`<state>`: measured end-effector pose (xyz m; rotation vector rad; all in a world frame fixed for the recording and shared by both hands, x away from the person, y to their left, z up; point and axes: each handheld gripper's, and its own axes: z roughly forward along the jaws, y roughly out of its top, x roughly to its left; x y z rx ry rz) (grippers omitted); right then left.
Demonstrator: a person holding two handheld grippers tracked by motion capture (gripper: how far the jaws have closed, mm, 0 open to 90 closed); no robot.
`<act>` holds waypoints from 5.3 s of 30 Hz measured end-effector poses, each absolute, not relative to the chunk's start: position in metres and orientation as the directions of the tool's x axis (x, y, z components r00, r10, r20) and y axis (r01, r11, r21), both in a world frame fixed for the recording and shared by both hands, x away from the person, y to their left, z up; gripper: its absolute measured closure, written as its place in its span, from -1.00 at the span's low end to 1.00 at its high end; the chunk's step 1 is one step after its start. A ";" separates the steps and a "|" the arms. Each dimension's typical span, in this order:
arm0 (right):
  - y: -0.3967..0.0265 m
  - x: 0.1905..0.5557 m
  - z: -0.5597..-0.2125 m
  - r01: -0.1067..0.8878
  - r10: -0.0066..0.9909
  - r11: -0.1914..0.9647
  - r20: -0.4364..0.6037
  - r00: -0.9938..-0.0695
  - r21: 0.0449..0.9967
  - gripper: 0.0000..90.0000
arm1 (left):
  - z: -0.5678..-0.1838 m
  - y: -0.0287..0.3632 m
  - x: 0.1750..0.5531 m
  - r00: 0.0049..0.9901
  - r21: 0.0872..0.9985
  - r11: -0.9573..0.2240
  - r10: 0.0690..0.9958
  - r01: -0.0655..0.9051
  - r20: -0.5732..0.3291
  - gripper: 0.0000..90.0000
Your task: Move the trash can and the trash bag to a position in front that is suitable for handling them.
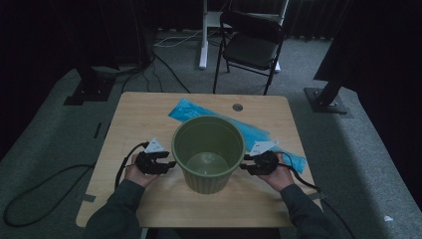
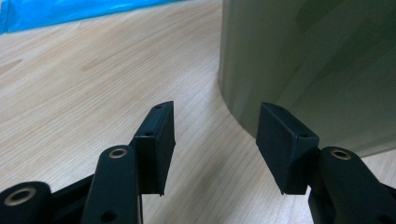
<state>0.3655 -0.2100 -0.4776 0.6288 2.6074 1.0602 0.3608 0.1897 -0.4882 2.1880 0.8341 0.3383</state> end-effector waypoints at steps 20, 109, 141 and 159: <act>-0.179 0.372 -0.474 0.254 0.443 0.642 -0.080 -0.893 0.723 0.36 | -0.487 0.202 0.359 0.718 0.743 -0.474 0.696 0.473 -0.013 0.06; -0.268 0.416 -0.522 0.525 0.645 0.639 -0.021 -0.764 0.561 0.99 | -0.491 0.210 0.365 0.707 0.742 -0.477 0.707 0.472 0.005 0.05; -0.263 0.398 -0.523 0.485 0.600 0.684 -0.041 -0.799 0.546 0.99 | -0.493 0.210 0.363 0.706 0.737 -0.482 0.708 0.474 0.009 0.05; -0.247 0.425 -0.499 0.455 0.675 0.599 -0.111 -0.729 0.659 0.18 | -0.493 0.210 0.364 0.707 0.739 -0.482 0.708 0.471 0.011 0.05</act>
